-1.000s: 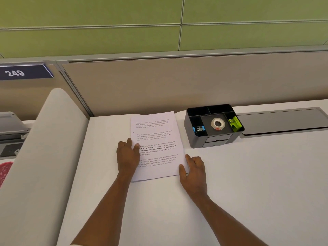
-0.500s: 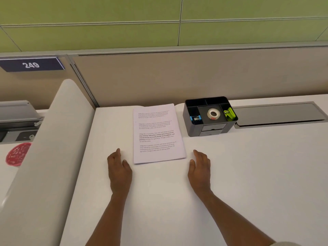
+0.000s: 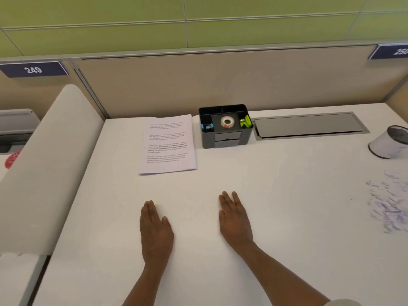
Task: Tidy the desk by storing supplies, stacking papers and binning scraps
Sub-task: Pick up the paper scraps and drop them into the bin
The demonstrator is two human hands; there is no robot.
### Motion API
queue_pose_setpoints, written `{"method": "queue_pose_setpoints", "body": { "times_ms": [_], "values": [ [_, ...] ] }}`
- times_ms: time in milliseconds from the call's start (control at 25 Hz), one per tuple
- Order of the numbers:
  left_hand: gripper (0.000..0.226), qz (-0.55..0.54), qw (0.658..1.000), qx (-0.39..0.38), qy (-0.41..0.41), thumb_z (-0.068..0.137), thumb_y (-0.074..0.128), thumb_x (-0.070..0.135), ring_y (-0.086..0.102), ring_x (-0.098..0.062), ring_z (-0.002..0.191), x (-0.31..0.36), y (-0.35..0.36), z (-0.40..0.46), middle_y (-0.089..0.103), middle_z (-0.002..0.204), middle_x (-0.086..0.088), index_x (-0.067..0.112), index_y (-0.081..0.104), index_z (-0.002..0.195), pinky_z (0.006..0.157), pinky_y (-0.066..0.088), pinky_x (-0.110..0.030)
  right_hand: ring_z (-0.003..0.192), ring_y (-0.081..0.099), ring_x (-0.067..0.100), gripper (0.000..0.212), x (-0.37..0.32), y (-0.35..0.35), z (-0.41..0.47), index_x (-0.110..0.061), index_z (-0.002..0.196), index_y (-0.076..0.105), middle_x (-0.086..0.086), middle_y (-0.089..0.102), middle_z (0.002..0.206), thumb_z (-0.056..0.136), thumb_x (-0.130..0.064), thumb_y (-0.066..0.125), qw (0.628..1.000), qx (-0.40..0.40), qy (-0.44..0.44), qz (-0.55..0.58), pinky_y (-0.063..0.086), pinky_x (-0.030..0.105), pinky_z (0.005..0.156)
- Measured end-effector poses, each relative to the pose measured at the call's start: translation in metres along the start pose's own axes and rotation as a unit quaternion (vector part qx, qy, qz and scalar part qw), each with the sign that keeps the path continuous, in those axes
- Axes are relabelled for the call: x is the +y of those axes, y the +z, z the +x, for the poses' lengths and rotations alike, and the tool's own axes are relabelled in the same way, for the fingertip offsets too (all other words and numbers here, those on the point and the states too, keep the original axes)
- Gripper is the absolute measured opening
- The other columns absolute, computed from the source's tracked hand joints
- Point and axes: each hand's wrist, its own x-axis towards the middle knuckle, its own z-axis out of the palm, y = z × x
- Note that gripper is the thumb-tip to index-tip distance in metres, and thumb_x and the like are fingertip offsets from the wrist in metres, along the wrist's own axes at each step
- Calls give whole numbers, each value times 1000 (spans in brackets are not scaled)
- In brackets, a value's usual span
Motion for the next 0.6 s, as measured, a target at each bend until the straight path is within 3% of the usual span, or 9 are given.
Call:
{"method": "queue_pose_setpoints", "body": {
  "times_ms": [120, 240, 480, 600],
  "values": [
    [59, 41, 998, -25, 28, 101, 32, 25, 25, -30, 150, 43, 23, -63, 28, 162, -14, 3, 26, 156, 124, 18, -44, 149, 25, 20, 51, 54, -25, -38, -17, 151, 37, -4, 31, 159, 101, -23, 37, 997, -44, -42, -37, 4, 38, 120],
    [65, 77, 991, -51, 93, 98, 14, 36, 18, -27, 153, 96, 55, -109, 23, 164, -9, 11, 30, 155, 126, 10, -42, 152, 14, 14, 52, 110, -53, -64, -22, 154, 28, -8, 21, 163, 102, -26, 30, 992, -88, -85, -29, -6, 36, 123],
    [61, 88, 974, -127, 164, 104, 25, 34, 2, -26, 155, 202, 115, -174, 7, 167, -8, 10, 15, 158, 126, -2, -41, 152, 8, 12, 52, 206, -101, -103, -25, 156, 23, -10, 17, 164, 103, -26, 28, 990, -113, -84, -22, -8, 32, 120],
    [65, 104, 962, -166, 188, 106, 27, 36, -10, -25, 155, 242, 138, -190, -5, 168, -9, 10, 3, 159, 125, -8, -41, 152, 12, 16, 52, 244, -118, -116, -25, 155, 26, -9, 21, 163, 103, -26, 28, 990, -111, -70, -51, -2, 38, 123]
  ]
}}
